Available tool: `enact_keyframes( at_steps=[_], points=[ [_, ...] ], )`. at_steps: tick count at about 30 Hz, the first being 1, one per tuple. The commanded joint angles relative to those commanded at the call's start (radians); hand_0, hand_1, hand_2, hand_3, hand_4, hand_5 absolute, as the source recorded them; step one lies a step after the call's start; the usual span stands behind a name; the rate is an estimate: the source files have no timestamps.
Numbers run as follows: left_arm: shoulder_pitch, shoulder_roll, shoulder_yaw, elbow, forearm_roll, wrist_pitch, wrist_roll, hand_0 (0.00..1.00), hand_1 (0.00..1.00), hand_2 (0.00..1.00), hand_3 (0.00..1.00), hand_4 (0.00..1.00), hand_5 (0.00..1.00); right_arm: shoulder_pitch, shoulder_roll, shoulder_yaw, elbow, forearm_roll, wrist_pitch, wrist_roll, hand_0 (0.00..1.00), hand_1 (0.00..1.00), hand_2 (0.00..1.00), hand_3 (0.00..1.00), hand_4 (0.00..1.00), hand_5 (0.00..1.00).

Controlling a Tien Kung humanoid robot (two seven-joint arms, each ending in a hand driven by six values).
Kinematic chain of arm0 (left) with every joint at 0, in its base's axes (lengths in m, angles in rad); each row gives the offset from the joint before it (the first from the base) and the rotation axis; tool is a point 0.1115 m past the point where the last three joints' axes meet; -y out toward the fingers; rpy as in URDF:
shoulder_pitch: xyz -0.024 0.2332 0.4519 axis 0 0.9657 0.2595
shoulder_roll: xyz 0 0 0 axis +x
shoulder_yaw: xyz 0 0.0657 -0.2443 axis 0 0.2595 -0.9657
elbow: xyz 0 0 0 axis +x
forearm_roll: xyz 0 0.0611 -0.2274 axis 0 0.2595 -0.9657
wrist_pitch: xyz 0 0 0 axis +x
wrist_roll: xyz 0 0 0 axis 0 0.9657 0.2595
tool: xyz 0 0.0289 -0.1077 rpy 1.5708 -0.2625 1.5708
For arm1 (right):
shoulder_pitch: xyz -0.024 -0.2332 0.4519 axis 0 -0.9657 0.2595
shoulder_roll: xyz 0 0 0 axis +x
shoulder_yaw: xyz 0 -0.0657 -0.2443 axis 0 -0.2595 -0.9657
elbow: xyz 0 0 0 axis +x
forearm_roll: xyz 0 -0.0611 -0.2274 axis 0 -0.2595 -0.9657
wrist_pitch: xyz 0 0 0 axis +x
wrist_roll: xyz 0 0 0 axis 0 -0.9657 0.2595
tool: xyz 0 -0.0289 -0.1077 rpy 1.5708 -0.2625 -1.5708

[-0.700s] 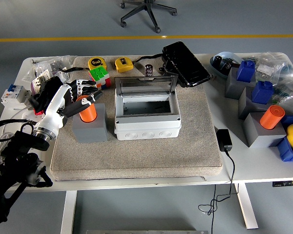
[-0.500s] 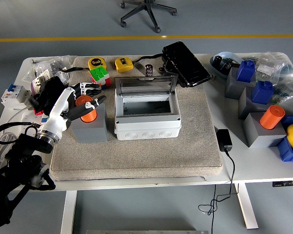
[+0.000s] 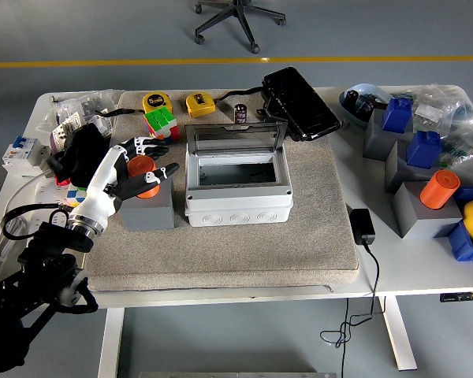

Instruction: Fetch the battery,place it into the box,close the lid of the box

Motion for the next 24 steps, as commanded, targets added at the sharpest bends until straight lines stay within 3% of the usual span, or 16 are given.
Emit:
enact_keyframes(
  at_steps=[8, 11, 12, 17, 18, 23, 24],
  points=[
    [0.001, -0.003, -0.002, 0.024, -0.089, 0.007, -0.044, 0.694, 0.641, 0.571, 0.576, 0.998, 0.091, 0.0, 0.0, 0.0, 0.0, 0.001, 0.0, 0.0, 0.609, 0.636, 0.613, 0.566, 0.91, 0.469],
    [0.0, -0.003, 0.001, 0.028, -0.101, 0.003, -0.044, 0.694, 0.641, 0.571, 0.576, 0.998, 0.091, 0.0, 0.0, -0.002, 0.0, 0.001, 0.0, 0.0, 0.609, 0.636, 0.613, 0.566, 0.91, 0.469],
    [0.0, -0.003, 0.005, 0.03, -0.102, 0.003, -0.043, 0.654, 0.578, 0.557, 0.564, 0.998, 0.051, 0.0, 0.0, -0.003, 0.0, 0.001, 0.001, -0.001, 0.609, 0.635, 0.613, 0.566, 0.911, 0.47],
    [0.001, -0.008, 0.018, 0.036, -0.105, 0.003, -0.04, 0.654, 0.578, 0.557, 0.564, 0.998, 0.051, 0.001, 0.0, -0.002, 0.0, 0.0, 0.0, 0.0, 0.609, 0.635, 0.613, 0.566, 0.911, 0.47],
    [0.001, -0.01, 0.02, 0.037, -0.105, 0.005, -0.04, 0.56, 0.498, 0.513, 0.529, 0.96, 0.002, 0.001, 0.0, -0.003, 0.0, 0.0, -0.001, 0.001, 0.609, 0.636, 0.613, 0.566, 0.911, 0.471],
    [-0.006, -0.014, 0.035, 0.042, -0.12, 0.013, -0.048, 0.56, 0.498, 0.513, 0.529, 0.96, 0.002, 0.002, 0.001, -0.002, 0.0, 0.001, -0.002, 0.003, 0.609, 0.636, 0.613, 0.566, 0.911, 0.471],
    [-0.008, -0.015, 0.037, 0.043, -0.123, 0.015, -0.049, 0.444, 0.412, 0.394, 0.452, 0.917, 0.002, 0.002, 0.001, -0.002, 0.0, 0.001, -0.003, 0.003, 0.607, 0.636, 0.613, 0.566, 0.912, 0.472]
  ],
)
